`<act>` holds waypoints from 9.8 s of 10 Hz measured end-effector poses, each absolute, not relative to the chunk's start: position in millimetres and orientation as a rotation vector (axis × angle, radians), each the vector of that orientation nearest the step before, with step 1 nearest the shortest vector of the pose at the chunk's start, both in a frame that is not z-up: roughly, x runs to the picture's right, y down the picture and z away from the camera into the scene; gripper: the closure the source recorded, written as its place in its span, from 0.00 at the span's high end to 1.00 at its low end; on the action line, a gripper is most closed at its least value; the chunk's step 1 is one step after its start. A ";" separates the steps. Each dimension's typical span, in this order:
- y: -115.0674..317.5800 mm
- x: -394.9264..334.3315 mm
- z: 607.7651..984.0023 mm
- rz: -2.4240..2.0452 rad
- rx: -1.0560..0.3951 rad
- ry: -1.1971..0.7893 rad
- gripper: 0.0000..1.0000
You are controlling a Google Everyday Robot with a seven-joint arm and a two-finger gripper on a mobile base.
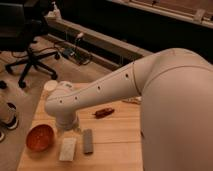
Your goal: Place the white sponge in the ceramic bowl
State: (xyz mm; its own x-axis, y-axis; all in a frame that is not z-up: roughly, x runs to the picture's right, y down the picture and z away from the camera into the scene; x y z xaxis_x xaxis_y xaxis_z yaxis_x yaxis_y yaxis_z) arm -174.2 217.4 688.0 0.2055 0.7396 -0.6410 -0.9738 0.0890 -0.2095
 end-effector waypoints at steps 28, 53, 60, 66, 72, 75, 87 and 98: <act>266.9 -206.4 726.2 1.220 -0.725 0.473 0.65; 222.9 -192.5 743.2 1.289 -0.563 0.640 0.00; 169.5 -251.0 681.9 1.320 -0.516 0.384 0.00; 169.6 -278.8 681.7 1.333 -0.559 0.280 0.00; 176.1 -282.9 687.5 1.307 -0.563 0.272 0.00; 194.7 -303.3 697.4 1.133 -0.594 0.220 0.00; 187.5 -367.8 716.7 0.949 -0.636 0.095 0.26; 215.6 -359.8 728.9 0.958 -0.525 -0.077 0.80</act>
